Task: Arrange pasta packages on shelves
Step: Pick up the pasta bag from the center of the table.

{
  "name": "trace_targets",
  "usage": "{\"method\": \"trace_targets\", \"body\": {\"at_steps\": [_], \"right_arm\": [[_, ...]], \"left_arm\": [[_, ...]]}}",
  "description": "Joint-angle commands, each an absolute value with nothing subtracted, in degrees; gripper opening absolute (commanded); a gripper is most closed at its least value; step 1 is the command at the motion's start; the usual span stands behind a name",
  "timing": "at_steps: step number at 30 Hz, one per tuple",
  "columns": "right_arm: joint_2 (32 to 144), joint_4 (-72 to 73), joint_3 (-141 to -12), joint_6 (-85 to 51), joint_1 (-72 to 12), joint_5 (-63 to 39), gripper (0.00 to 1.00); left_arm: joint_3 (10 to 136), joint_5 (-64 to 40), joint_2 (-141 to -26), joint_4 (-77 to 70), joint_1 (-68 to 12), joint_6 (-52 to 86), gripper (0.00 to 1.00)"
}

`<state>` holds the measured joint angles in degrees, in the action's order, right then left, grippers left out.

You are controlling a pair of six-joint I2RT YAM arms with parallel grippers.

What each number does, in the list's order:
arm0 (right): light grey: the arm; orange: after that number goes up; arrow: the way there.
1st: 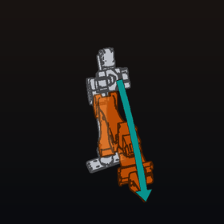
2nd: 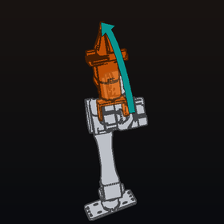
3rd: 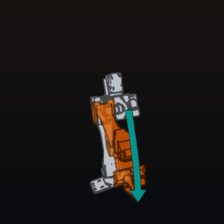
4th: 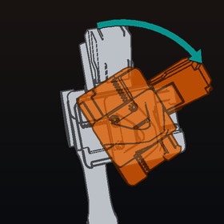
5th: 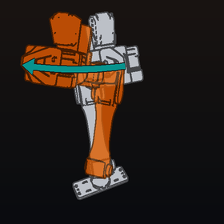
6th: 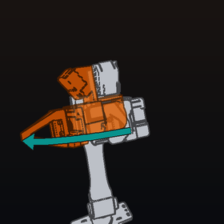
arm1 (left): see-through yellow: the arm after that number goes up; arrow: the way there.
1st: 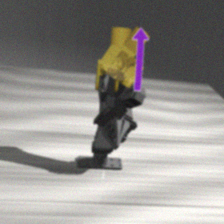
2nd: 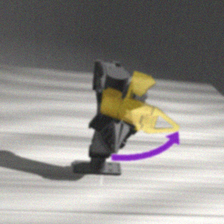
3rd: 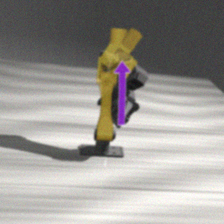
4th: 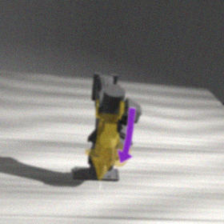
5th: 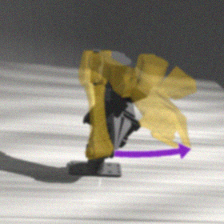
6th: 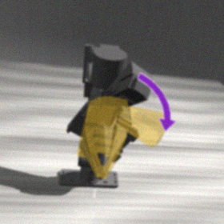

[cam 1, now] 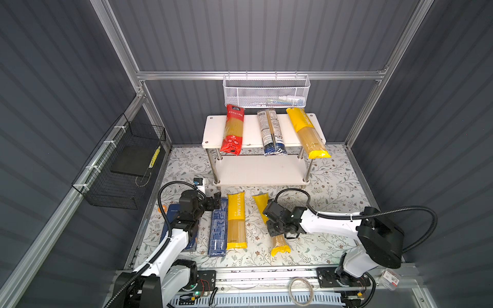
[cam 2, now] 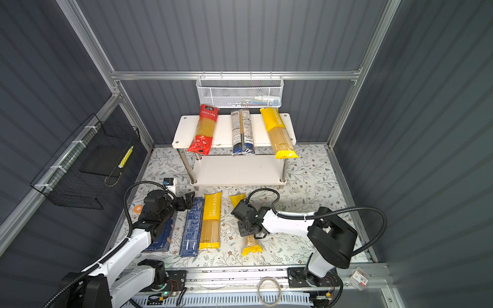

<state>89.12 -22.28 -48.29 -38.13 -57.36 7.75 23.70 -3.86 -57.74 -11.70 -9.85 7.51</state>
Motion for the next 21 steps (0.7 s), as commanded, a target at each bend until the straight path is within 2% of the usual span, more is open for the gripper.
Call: {"method": "trace_targets", "body": {"at_steps": [1,14,21], "right_arm": [[84.85,-19.68,-47.18,-39.36,-57.30,11.02,0.30],[69.33,-21.44,-42.94,-40.21,-55.88,15.33,0.27],[62.47,-24.60,-41.66,-36.71,-50.70,15.35,0.27]], "left_arm": [[23.12,-3.86,-57.48,-12.13,-10.28,6.86,0.99],[23.12,-3.87,-57.47,-12.15,-10.28,6.86,0.99],[23.03,-3.87,-57.17,-12.22,-10.29,6.78,0.99]]}}
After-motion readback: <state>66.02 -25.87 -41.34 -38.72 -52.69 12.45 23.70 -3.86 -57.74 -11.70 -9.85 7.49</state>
